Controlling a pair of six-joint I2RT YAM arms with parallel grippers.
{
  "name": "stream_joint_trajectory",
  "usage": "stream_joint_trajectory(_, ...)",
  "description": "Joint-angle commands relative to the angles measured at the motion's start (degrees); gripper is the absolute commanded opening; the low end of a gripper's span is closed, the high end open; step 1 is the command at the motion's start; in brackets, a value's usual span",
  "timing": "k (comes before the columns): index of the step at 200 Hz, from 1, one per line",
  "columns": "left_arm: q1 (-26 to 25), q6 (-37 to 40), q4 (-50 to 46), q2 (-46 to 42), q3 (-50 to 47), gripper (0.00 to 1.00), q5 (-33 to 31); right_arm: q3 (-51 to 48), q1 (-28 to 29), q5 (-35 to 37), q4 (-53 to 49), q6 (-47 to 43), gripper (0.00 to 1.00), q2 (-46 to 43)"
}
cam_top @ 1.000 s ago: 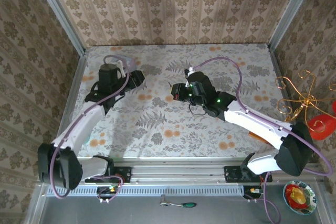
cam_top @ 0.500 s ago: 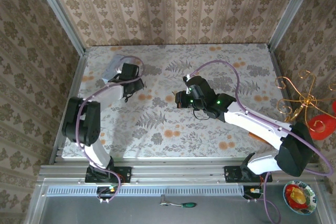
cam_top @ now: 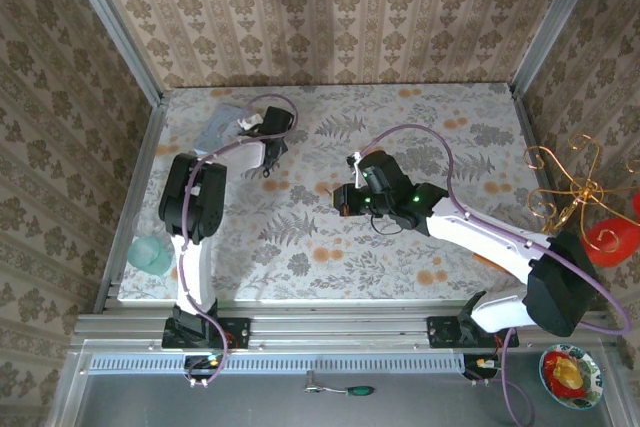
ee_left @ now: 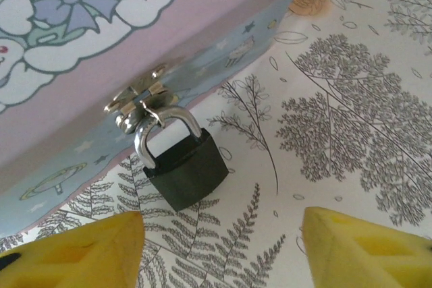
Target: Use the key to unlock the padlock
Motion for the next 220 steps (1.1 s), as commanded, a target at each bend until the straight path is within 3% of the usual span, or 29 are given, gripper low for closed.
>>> stream_joint_trajectory(1,0.6,-4.9,-6.3,3.1,4.6,0.73,-4.8,-1.2,-0.8,-2.5,1.7,1.2,0.00,-1.6)
stream_joint_trajectory(110,3.4,-10.5,-16.6,11.3,16.4,0.69,-6.6,-5.4,-3.2,-5.4,2.5,2.7,0.00,-3.4)
stream_joint_trajectory(220,6.7,-8.7,-14.9,13.2,16.4,0.47,-2.5,-4.8,-3.6,-5.2,1.9,3.4,0.00,-4.1)
